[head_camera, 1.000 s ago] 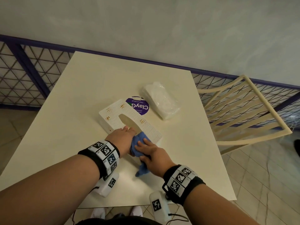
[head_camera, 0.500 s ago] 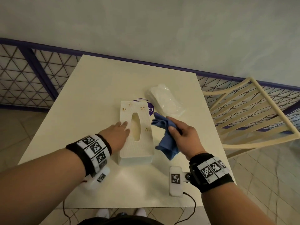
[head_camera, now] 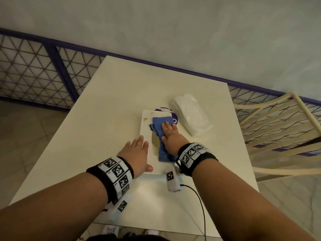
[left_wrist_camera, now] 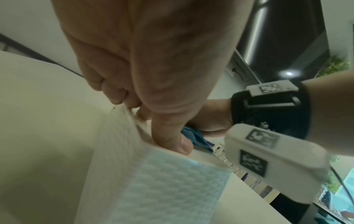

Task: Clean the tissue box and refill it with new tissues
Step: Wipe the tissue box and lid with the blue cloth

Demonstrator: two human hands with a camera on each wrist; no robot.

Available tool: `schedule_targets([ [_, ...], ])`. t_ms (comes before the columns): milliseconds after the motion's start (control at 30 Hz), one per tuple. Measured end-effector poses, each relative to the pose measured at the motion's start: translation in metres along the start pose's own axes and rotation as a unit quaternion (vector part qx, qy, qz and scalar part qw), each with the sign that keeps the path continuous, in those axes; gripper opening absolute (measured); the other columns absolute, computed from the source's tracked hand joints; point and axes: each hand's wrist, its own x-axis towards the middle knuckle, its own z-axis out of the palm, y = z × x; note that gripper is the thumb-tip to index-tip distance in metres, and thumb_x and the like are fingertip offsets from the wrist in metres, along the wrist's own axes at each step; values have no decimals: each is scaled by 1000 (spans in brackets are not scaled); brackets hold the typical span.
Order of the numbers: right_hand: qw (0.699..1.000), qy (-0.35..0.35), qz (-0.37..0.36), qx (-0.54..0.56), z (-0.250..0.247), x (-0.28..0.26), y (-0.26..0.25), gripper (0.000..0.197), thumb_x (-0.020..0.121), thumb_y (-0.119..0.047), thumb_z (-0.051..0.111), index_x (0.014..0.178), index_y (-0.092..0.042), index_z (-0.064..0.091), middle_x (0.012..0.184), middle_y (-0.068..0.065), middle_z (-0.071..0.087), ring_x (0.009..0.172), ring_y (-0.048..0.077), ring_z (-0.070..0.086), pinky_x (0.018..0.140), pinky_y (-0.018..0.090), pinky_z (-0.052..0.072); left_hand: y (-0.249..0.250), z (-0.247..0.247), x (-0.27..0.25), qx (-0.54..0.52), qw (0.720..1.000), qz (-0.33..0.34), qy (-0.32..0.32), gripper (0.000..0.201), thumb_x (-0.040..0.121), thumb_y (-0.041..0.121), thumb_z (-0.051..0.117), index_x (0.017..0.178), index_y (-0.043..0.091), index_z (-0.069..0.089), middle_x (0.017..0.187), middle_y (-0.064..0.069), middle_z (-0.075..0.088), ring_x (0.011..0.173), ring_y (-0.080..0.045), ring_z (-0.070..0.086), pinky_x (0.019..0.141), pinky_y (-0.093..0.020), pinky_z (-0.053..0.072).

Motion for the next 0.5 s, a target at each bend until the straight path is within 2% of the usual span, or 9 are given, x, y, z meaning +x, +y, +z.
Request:
schedule_targets([
  [67, 1000, -5, -8, -9, 5, -10, 1, 59, 102, -25, 30, 152, -13, 1, 162, 5, -7, 148, 27, -11, 120, 47, 10, -1, 1, -1, -10, 1000, 3, 1, 93, 91, 55, 46, 150, 8, -10, 157, -14, -20, 147, -25, -6, 120, -41, 4],
  [167, 998, -2, -24, -52, 33, -54, -2, 60, 102, -27, 28, 151, -8, -1, 161, 10, -6, 148, 30, -9, 121, 43, 9, -2, 3, -1, -46, 999, 4, -2, 94, 91, 52, 48, 150, 10, -12, 157, -11, -23, 147, -22, -5, 120, -39, 2],
  [300, 998, -34, -15, -52, 54, -103, -13, 60, 103, -30, 25, 151, -11, -5, 161, 6, -10, 148, 26, -13, 122, 38, 5, -2, 7, -1, -74, 997, 8, 5, 95, 91, 51, 50, 149, 10, -13, 156, -10, -24, 147, -20, -4, 120, -39, 3],
  [400, 999, -31, -8, -13, 33, -85, -10, 59, 103, -29, 28, 152, -15, -1, 162, 3, -7, 149, 23, -9, 121, 42, 11, -1, 4, -2, -62, 998, 6, 0, 95, 91, 51, 50, 150, 10, -12, 156, -10, -24, 147, -21, -3, 120, -40, 4],
  [500, 999, -20, 16, -21, 4, -37, -7, 59, 103, -26, 29, 152, -14, 0, 162, 4, -7, 149, 25, -8, 120, 45, 12, 2, 1, -1, -46, 999, -1, -8, 96, 91, 51, 50, 150, 8, -12, 156, -11, -23, 147, -22, -2, 120, -41, 5],
])
